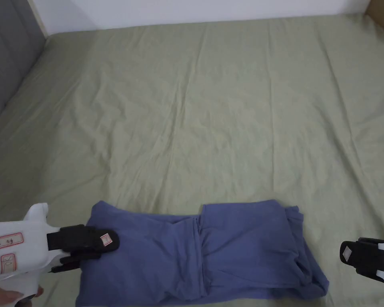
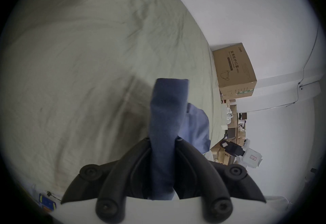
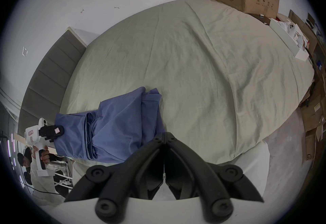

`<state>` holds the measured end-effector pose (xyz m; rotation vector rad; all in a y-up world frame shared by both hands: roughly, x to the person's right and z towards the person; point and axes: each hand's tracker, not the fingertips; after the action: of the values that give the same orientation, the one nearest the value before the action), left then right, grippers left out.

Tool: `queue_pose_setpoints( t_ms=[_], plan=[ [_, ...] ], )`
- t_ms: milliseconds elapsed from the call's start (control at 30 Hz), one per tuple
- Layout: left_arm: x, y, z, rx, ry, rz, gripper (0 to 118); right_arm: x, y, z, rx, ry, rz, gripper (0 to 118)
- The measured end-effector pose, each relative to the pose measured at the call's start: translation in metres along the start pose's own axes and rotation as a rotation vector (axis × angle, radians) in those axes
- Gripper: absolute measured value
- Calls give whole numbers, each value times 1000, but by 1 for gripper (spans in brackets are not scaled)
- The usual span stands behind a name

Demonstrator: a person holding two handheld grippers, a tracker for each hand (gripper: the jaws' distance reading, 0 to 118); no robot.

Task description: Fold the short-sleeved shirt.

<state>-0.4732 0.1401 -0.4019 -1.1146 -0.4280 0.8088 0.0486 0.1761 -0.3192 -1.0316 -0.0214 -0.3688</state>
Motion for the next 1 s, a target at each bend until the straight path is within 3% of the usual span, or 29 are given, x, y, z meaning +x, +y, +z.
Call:
queue_pose_setpoints(
  t_ms=[133, 233, 400, 433, 467, 500, 533, 567, 600, 633, 800, 833, 867, 900, 933, 1000],
  plan=[
    [73, -11, -21, -6, -12, -60, 12, 14, 0, 4, 15, 9, -30, 0],
    [129, -26, -58, -58, -50, -178, 12, 31, -1, 8, 31, 19, -73, 0],
    [173, -41, -142, -168, -145, -161, 12, 62, -2, 15, 46, 11, -126, 0],
    [180, -44, -157, -182, -141, -176, 17, 68, -3, 15, 48, 9, -139, 0],
    [186, -48, -173, -206, -139, -201, 34, 74, -3, 16, 48, 5, -153, 0],
    [189, -52, -188, -239, -142, -220, 80, 79, -4, 16, 47, 2, -167, 0],
    [192, -57, -201, -294, -85, -246, 111, 84, -4, 15, 46, 0, -183, 0],
    [194, -61, -210, -317, -36, -261, 118, 89, -5, 15, 43, -3, -198, 0],
    [194, -63, -210, -292, -36, -287, 106, 92, -6, 16, 46, -4, -205, 0],
    [194, -65, -212, -292, -7, -310, 102, 96, -7, 16, 49, -5, -215, 0],
    [172, -51, -185, -221, 31, -265, 100, 107, -10, 12, 44, -10, -247, 0],
    [167, -48, -178, -209, 44, -245, 92, 109, -10, 11, 43, -8, -250, 0],
    [161, -47, -172, -193, 61, -231, 76, 109, -10, 10, 42, -7, -253, 0],
    [157, -47, -167, -171, 87, -232, 46, 109, -10, 10, 42, -6, -254, 0],
    [154, -44, -162, -157, 127, -245, 28, 109, -11, 9, 42, -2, -253, 0],
    [146, -47, -162, -145, 181, -242, 20, 109, -11, 8, 43, 3, -251, 0]
  ],
)
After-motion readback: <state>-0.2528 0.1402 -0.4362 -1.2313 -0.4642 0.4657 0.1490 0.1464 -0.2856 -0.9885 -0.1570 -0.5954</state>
